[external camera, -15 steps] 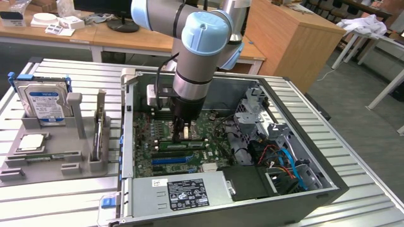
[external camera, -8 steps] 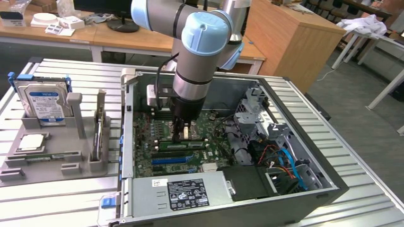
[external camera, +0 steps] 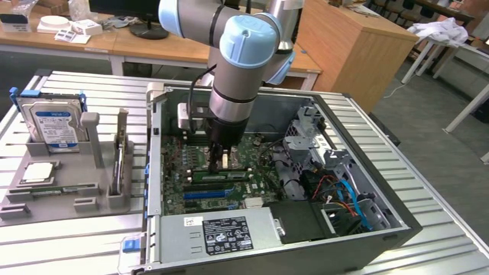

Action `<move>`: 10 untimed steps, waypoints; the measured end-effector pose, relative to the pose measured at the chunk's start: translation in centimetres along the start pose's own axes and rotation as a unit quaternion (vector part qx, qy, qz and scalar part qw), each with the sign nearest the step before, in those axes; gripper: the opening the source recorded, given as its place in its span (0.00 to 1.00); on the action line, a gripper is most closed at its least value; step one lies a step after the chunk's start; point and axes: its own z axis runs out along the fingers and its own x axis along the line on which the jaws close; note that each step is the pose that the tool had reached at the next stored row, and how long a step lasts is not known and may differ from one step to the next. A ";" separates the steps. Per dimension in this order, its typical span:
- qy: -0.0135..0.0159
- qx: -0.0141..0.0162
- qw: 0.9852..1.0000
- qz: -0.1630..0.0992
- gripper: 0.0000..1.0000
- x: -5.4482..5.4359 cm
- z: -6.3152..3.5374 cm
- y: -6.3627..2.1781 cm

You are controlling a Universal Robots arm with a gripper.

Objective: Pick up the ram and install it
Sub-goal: 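Press down the ram until it locks into place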

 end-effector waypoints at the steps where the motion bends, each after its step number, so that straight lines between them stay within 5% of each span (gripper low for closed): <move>1: 0.000 0.000 1.000 0.000 0.11 0.0 0.00 0.00; 10: 0.000 0.000 1.000 0.000 0.11 0.0 0.05 0.00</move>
